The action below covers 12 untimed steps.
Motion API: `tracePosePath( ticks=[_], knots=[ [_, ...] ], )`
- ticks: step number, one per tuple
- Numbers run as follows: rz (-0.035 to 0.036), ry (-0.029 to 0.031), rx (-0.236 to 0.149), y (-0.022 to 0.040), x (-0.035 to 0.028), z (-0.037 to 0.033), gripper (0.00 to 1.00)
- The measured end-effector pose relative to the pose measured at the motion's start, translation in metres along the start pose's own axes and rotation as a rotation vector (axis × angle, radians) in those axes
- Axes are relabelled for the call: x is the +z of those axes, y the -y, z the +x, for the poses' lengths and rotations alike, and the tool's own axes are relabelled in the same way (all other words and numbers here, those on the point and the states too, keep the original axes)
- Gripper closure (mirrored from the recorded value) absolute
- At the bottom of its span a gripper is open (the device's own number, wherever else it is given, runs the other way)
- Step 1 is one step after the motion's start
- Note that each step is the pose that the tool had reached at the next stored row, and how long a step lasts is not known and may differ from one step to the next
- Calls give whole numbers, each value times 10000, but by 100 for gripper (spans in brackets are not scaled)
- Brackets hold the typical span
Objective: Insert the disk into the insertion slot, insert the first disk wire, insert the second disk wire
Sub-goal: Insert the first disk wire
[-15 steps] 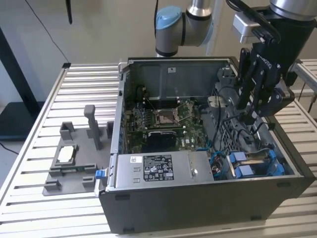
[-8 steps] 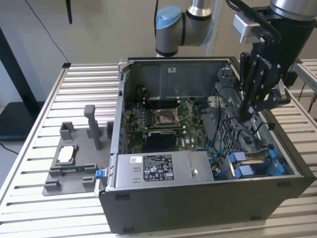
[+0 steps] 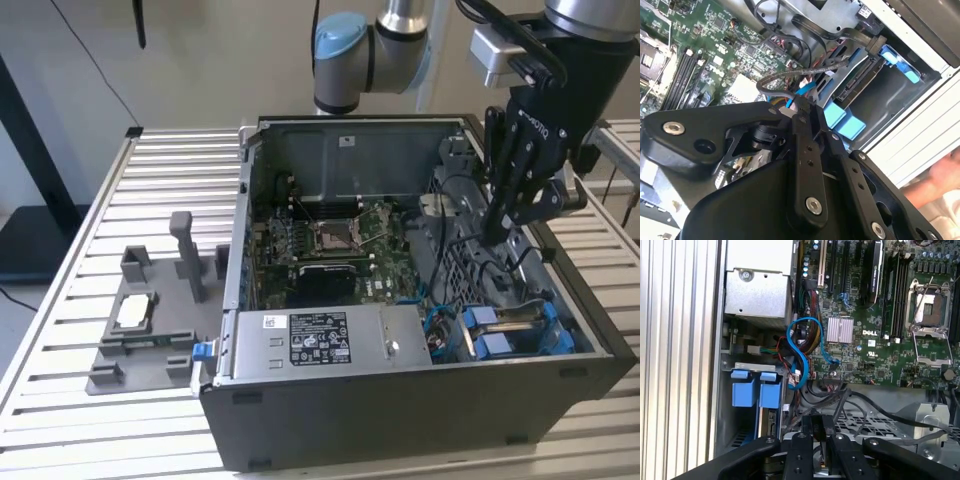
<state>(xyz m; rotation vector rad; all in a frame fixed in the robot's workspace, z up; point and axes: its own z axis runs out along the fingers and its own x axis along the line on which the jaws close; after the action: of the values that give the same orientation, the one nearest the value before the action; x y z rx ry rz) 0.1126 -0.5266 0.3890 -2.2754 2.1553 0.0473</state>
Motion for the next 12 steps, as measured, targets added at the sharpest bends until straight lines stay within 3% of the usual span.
tracePosePath(
  ticks=[12],
  knots=[
    [-1,-4,0,42,30,45,81]
  ],
)
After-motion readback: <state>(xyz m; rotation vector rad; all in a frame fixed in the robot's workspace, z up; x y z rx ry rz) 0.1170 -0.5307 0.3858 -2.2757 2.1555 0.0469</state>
